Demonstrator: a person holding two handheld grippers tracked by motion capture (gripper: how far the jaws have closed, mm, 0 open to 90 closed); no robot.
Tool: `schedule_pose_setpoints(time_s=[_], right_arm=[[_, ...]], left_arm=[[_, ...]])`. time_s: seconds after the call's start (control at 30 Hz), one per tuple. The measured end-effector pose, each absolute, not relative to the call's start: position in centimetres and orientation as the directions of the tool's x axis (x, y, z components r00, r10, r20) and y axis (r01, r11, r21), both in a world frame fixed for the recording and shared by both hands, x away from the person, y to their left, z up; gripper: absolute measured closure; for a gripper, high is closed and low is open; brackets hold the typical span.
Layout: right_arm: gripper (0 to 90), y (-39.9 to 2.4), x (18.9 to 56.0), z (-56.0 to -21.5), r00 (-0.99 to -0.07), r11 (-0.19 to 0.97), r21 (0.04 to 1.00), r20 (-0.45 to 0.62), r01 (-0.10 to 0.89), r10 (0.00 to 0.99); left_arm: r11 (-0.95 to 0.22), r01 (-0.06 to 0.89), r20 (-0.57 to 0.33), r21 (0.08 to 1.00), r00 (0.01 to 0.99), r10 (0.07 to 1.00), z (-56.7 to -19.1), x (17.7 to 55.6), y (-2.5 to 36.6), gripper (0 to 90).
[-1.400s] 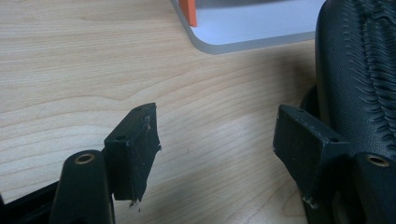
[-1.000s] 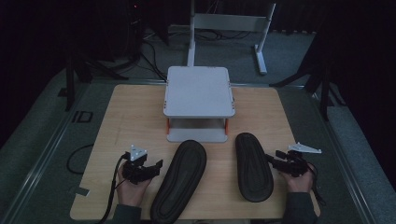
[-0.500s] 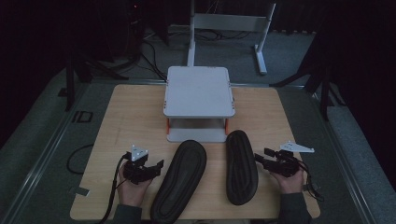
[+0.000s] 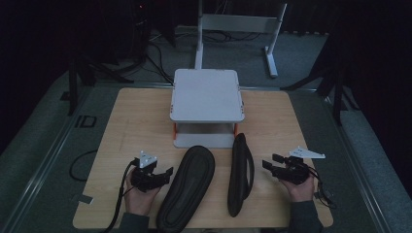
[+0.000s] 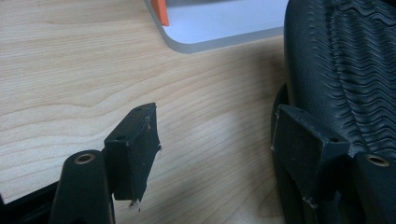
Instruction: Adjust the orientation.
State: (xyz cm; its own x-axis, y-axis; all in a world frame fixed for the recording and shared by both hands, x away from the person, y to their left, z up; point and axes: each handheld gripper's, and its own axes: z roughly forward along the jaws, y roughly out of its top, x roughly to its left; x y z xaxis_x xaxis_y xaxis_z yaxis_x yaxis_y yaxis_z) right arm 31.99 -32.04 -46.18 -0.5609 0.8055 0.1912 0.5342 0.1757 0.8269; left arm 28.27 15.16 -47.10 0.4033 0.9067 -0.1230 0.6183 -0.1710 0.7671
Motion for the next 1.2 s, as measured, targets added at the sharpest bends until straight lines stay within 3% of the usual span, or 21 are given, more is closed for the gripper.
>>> schedule_pose_setpoints(time_s=[0.57,1.2], right_arm=[[37.4,-27.7,31.4,-45.9,-0.679,0.305,0.82,0.132,0.484,0.723],[37.0,-26.9,30.8,-45.4,-0.698,0.335,0.822,0.103,0.461,0.709]], left_arm=[[-0.179,0.607,-0.123,0.775,0.423,0.898,-46.7,28.1,14.9,31.1],[-0.184,0.612,-0.131,0.769,0.434,0.891,-47.0,28.2,14.7,32.0]])
